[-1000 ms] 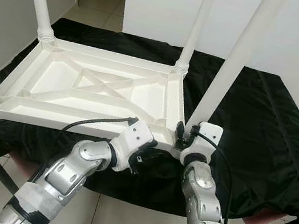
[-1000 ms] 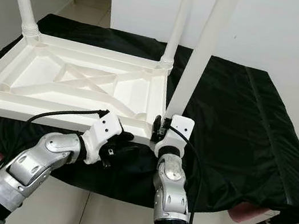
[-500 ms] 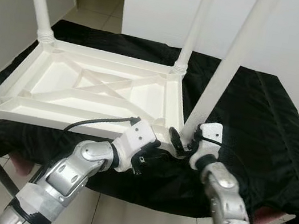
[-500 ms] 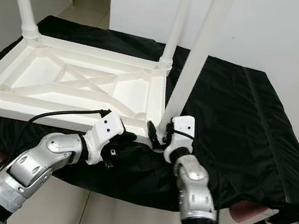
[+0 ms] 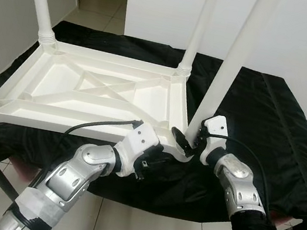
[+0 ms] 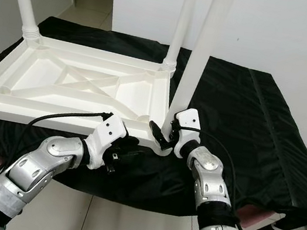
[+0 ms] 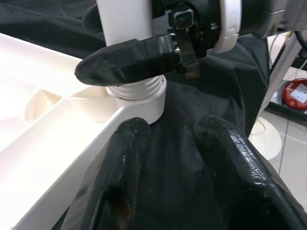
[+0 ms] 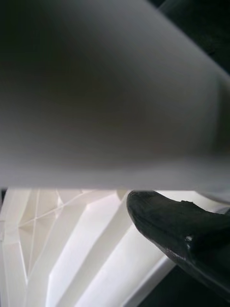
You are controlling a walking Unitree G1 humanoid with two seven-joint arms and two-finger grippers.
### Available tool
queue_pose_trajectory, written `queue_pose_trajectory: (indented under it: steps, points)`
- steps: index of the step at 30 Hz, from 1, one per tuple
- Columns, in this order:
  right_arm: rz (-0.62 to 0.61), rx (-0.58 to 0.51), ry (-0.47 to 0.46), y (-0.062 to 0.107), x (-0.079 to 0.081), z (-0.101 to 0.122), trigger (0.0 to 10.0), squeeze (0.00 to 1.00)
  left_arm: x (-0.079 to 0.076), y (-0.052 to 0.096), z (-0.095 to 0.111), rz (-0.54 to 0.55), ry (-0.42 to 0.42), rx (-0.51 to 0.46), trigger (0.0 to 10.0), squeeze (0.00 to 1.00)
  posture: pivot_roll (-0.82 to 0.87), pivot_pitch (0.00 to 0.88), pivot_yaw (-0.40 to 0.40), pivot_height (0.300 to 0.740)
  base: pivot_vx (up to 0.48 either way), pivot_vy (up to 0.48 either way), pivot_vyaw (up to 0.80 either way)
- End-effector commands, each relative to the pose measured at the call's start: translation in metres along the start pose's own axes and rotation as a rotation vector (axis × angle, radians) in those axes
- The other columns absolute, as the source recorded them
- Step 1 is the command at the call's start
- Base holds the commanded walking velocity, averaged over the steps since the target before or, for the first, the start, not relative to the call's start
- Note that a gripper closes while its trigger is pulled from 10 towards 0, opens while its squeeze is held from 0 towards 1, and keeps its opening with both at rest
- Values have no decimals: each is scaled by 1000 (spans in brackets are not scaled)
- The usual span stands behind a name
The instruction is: Building children table
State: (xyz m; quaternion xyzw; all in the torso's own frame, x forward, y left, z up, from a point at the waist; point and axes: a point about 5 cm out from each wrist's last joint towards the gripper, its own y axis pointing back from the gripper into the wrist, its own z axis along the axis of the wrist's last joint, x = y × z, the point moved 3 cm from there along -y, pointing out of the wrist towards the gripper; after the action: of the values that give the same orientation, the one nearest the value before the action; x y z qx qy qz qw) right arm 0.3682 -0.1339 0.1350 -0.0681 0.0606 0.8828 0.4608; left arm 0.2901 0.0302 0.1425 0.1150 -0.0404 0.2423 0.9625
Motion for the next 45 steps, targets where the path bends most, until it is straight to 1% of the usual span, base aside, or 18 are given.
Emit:
queue_pose_trajectory:
  steps: [1,2,3,14,15,16,17,19,26,28,31,32,36,39,40,41,43,45]
  points:
    - [3,1,2,1,-6,0,3098,0,-2,2,5,-31,-4,-7,10000,0,31,8,-39,740,0,0,0]
    - [3,1,2,1,-6,0,3098,0,-2,2,5,-31,-4,-7,10000,0,31,8,-39,740,0,0,0]
    - [-1,19,-9,3,-7,-6,0,0,-2,3,4,-24,-4,-3,10000,0,34,11,-41,740,0,0,0]
    - [3,25,-34,7,-9,-14,0,0,-1,3,4,-18,0,-2,10000,0,28,12,-36,740,0,0,0]
    - [-1,25,-42,7,-9,-14,6824,0,-1,3,4,-18,0,-1,10000,0,26,12,-34,740,0,0,0]
    - [-1,25,-42,7,-9,-14,6824,0,-1,3,4,-18,0,-1,10000,0,26,12,-34,740,0,0,0]
    - [-20,17,-67,7,-9,-14,10000,0,-2,3,4,-19,1,-1,10000,0,26,14,-39,740,0,0,0]
    - [-85,8,-125,6,-9,-13,10000,0,-2,4,3,-17,2,1,10000,0,25,16,-40,740,0,0,0]
    - [-218,9,-195,3,-8,-12,10000,0,-4,4,3,-17,6,2,10000,0,20,19,-41,740,0,0,0]
    - [-347,3,-253,2,-9,-9,10000,0,-4,3,2,-19,9,2,10000,0,20,18,-42,740,0,0,0]
    - [-390,1,-271,2,-10,-8,10000,0,-4,3,2,-19,10,2,10000,0,19,18,-43,740,0,0,0]
    - [-444,-7,-270,3,-9,-6,10000,0,-5,3,2,-20,10,3,10000,0,19,18,-43,740,0,0,0]
    - [-608,-35,-292,8,5,-2,10000,0,-6,4,1,-24,11,5,10000,0,21,18,-46,740,0,0,0]
    - [-638,-42,-302,9,8,-2,10000,0,-6,4,1,-24,12,5,10000,0,21,18,-46,740,0,0,0]
    - [-695,-49,-334,12,15,-3,10000,0,-6,4,1,-25,12,6,10000,0,24,18,-49,740,0,0,0]
    - [-695,-49,-334,12,15,-3,10000,0,-6,4,1,-25,12,6,10000,0,24,18,-49,740,0,0,0]
    - [-702,-81,-370,10,31,3,10000,0,-6,4,1,-24,14,6,10000,0,22,13,-45,740,0,0,0]
    - [-702,-94,-376,11,31,6,10000,0,-6,4,1,-25,14,6,10000,0,22,9,-45,740,0,0,0]
